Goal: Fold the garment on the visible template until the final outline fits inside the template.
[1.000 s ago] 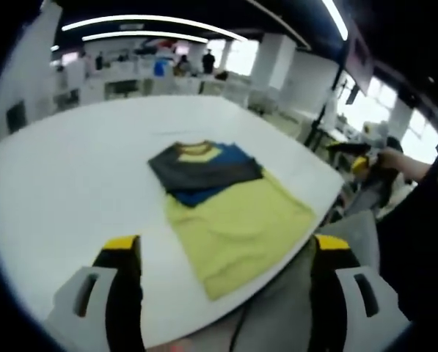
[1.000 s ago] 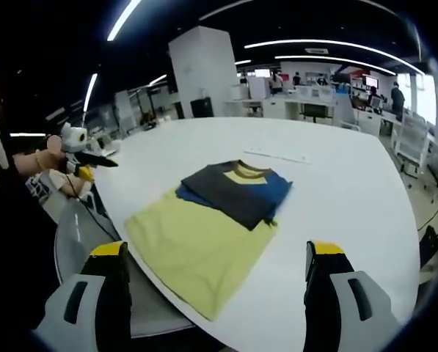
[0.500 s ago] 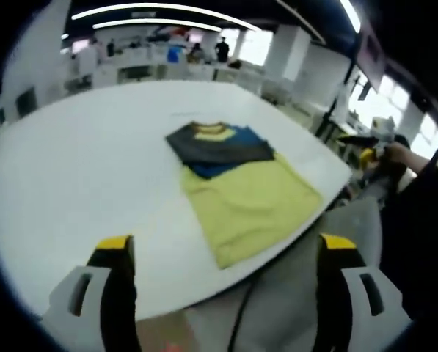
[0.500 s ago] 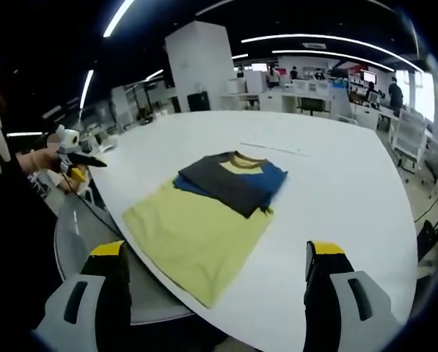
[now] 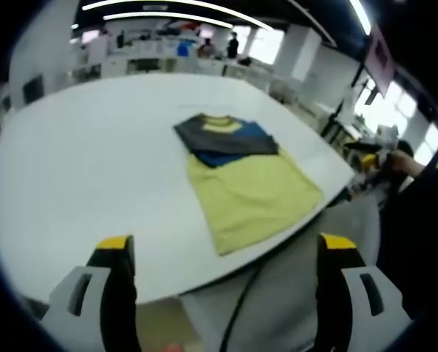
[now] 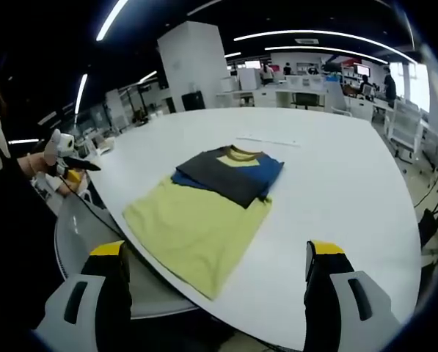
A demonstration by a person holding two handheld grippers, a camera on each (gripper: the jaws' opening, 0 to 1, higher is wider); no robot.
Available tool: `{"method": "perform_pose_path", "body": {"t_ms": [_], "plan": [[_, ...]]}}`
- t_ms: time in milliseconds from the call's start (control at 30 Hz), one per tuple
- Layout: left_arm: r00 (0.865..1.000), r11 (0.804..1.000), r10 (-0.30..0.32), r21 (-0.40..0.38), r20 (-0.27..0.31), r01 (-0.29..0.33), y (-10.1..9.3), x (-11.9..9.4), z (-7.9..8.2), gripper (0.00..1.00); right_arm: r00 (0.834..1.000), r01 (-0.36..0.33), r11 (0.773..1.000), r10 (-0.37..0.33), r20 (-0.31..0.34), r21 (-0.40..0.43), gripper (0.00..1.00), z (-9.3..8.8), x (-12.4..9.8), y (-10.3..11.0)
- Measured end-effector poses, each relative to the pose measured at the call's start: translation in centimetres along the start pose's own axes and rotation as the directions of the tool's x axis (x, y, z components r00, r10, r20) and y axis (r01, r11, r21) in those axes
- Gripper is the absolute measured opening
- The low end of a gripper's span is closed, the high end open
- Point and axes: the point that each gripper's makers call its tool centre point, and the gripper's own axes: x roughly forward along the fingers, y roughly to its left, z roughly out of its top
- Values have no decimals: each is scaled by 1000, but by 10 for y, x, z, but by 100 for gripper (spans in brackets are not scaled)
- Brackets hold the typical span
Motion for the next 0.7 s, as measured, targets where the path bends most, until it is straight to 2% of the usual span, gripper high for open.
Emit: {"method": "perform_pose_path", "body": {"t_ms": [167, 433, 633, 700], "plan": [[1000, 1000, -13, 12, 7, 13, -3, 5, 6, 99, 1000, -7, 1000, 7, 3, -4, 100, 1, 2, 1], [1000, 1000, -21, 13, -10, 21, -2, 12, 1, 99, 1000, -4, 1000, 4, -4, 4, 100, -5, 4, -3], [999, 999, -38, -38, -8, 37, -5, 28, -6, 89, 1000, 1, 1000, -1, 3, 7, 100, -10, 12, -7], [999, 998, -32, -46, -23, 31, -4, 35, -11, 86, 1000, -3, 1000, 3, 0, 8, 100, -13, 16, -6]]}}
